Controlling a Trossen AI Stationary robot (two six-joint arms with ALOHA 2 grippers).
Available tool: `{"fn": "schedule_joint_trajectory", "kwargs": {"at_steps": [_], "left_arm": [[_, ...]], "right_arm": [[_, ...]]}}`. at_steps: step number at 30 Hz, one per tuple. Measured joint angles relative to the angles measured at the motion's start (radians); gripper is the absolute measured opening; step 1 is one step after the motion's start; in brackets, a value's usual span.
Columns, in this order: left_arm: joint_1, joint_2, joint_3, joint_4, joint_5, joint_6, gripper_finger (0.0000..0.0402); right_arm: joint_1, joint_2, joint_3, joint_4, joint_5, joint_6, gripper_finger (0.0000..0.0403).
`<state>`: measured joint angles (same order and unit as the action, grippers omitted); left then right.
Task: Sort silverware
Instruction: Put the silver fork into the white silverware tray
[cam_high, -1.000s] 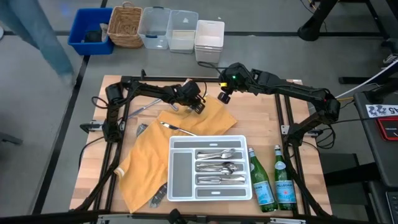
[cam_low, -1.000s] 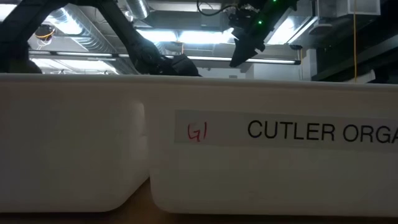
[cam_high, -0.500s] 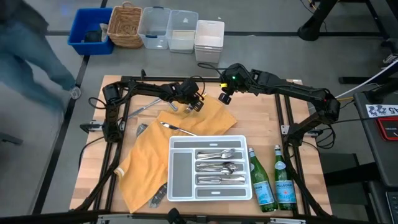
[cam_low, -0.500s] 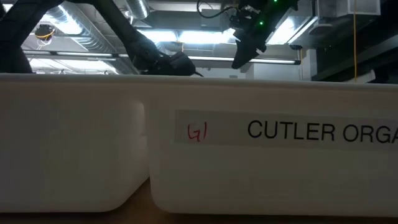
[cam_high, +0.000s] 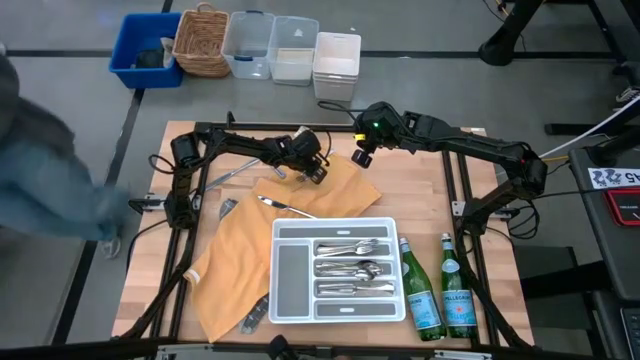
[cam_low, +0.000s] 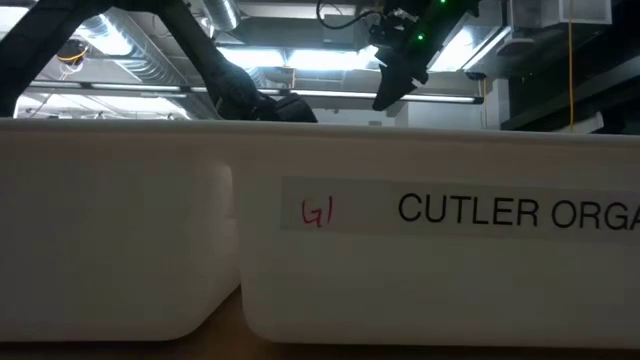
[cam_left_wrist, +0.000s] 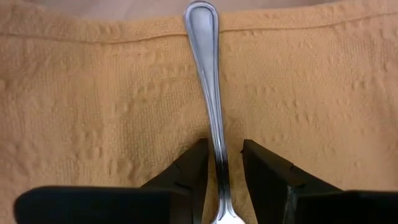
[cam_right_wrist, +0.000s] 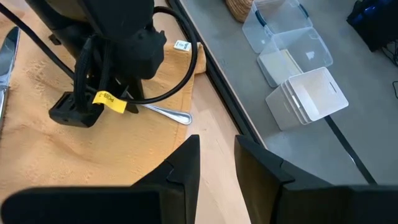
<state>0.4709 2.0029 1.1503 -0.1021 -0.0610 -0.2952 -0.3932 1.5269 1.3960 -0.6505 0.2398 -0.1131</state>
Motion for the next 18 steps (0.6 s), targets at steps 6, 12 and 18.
{"fn": "schedule_joint_trajectory", "kwargs": {"at_steps": [6,12,18], "left_arm": [[0.001,0.001,0.000,-0.009,-0.002,0.049,0.0026],[0.001,0.001,0.000,-0.009,-0.001,0.042,0.0018],[0.003,-0.014,0.000,-0.026,0.010,0.037,0.0007]], "right_arm": [[0.000,0.000,0.000,-0.004,0.000,0.000,0.0101],[0.000,0.000,0.000,-0.004,0.000,0.000,0.0101],[0.000,0.000,0.000,-0.004,0.000,0.000,0.0101]]}}
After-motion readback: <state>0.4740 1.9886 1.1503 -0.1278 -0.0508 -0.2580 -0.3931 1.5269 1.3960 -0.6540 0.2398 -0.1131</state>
